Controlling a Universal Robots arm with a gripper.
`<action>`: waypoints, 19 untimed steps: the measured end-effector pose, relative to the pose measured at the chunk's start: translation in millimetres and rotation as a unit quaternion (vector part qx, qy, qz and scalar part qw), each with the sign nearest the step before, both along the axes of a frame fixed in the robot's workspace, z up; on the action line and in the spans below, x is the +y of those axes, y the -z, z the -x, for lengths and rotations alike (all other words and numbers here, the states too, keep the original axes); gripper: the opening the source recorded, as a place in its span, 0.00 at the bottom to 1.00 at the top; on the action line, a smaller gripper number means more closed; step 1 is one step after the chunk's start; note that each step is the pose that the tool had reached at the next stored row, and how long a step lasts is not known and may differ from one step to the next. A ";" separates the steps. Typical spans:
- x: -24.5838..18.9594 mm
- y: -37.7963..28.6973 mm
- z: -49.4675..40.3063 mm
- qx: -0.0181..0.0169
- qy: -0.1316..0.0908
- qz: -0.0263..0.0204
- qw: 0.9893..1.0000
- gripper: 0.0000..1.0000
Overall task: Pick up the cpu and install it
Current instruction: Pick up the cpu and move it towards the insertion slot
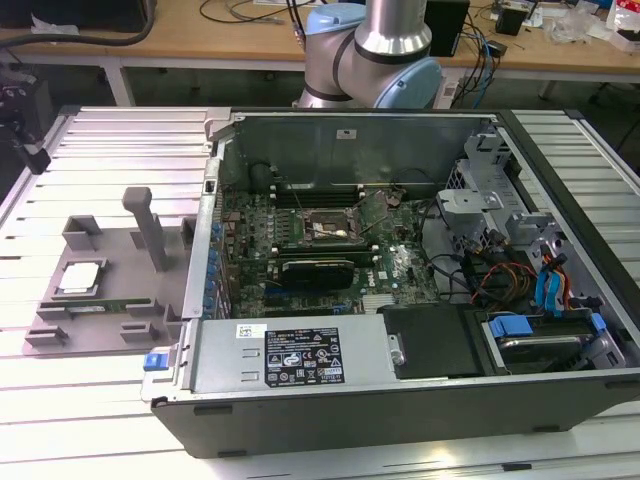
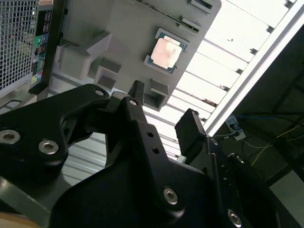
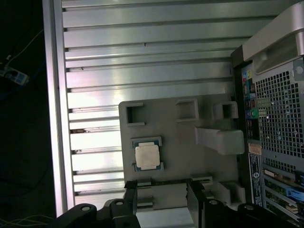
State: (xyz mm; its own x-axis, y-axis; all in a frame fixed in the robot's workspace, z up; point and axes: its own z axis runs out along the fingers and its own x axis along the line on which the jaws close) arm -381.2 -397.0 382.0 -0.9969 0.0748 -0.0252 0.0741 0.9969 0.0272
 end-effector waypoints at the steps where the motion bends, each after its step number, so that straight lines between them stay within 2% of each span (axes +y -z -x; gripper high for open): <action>1: 0.0 0.0 0.0 0.000 0.000 0.000 1.000 0.55; 6: 0.0 1.3 0.1 0.000 0.000 0.000 1.000 0.55; 19: 0.0 9.9 0.1 0.000 0.000 0.000 1.000 0.55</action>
